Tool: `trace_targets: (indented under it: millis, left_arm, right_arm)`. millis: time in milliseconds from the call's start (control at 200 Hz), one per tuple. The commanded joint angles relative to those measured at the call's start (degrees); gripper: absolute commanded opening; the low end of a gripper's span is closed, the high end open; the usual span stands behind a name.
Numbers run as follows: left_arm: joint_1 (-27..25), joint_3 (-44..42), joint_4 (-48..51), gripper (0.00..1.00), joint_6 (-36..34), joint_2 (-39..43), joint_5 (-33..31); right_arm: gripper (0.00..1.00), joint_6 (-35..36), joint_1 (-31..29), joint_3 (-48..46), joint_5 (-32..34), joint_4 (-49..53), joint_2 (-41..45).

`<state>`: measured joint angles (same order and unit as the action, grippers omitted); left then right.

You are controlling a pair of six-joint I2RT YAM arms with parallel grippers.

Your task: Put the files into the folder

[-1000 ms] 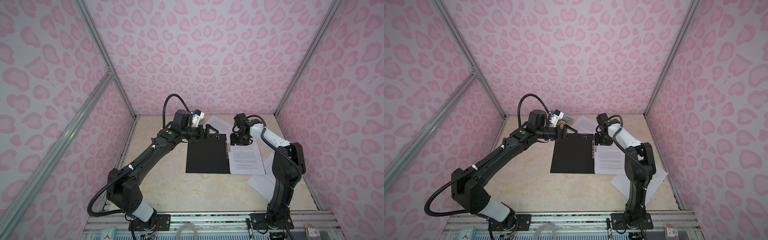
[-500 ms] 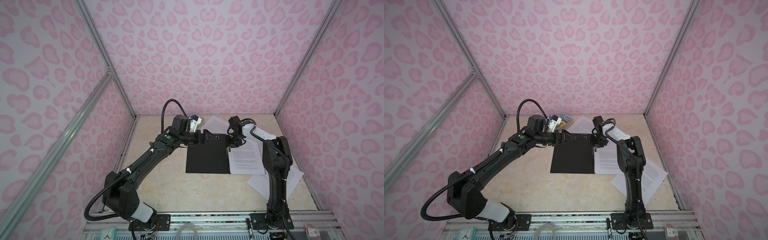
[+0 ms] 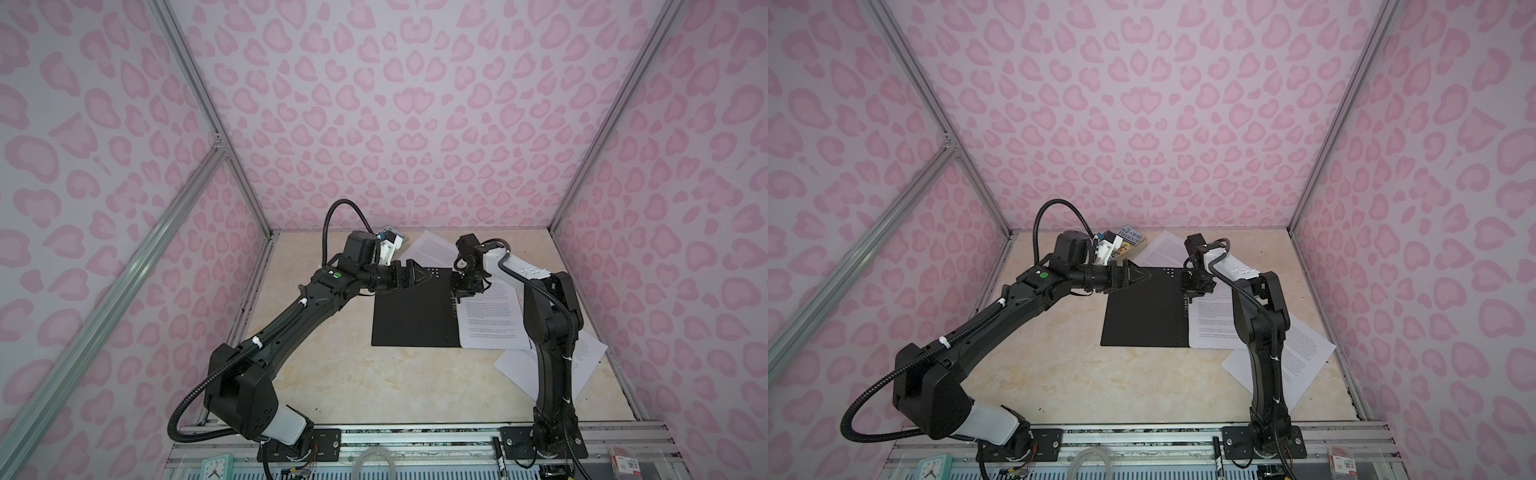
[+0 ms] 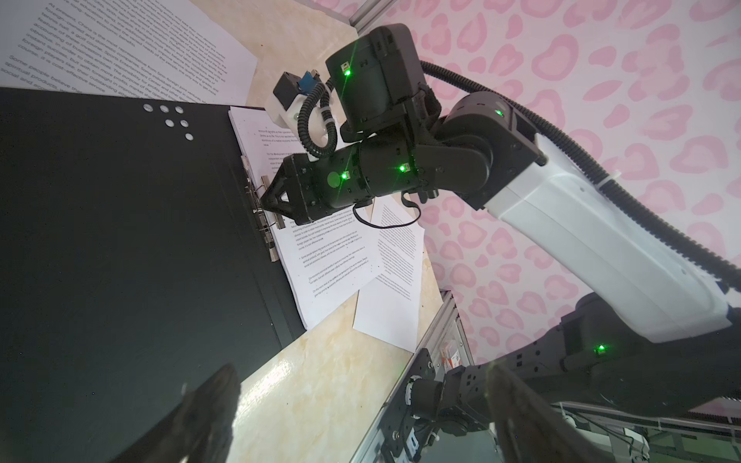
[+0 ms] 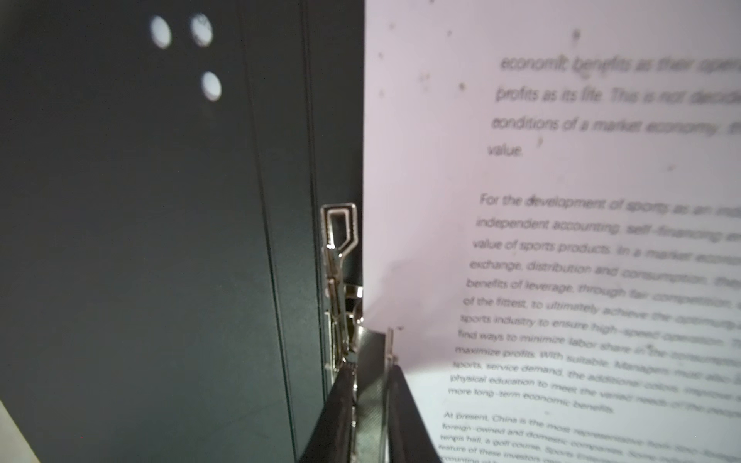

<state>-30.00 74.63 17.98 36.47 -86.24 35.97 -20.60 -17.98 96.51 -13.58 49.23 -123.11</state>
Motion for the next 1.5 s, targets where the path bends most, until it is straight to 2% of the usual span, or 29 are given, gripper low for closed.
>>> trace_targets:
  millis: [0, 295, 730, 1125, 1285, 1495]
  left_arm:
    - [0.03, -0.38, -0.57, 0.97, 0.00, 0.78, -0.62]
    - [0.03, -0.98, -0.22, 0.98, 1.14, 0.28, -2.13]
    - [0.03, -2.08, -0.49, 0.98, 2.86, 1.11, -4.14]
    - [0.47, -5.29, 1.36, 0.98, 5.48, 5.94, -9.99]
    - [0.63, -6.64, 2.04, 0.98, 6.03, 8.78, -12.69]
    - [0.97, -6.97, 3.27, 0.98, 5.57, 9.85, -12.76]
  right_arm:
    - [0.13, -0.13, -0.46, -0.44, -0.95, 0.64, 0.75]
    - [0.10, -3.63, -1.90, -4.58, -4.74, -1.40, 4.46]
    - [0.09, -12.70, -9.33, -7.95, -7.95, -7.37, 7.27]
    - [0.08, -23.52, -18.31, -7.10, -8.61, -15.42, 2.73]
    - [0.09, -26.65, -20.40, -5.63, -8.39, -17.66, 0.40]
    - [0.11, -30.53, -22.33, -4.78, -8.15, -19.83, -2.05]
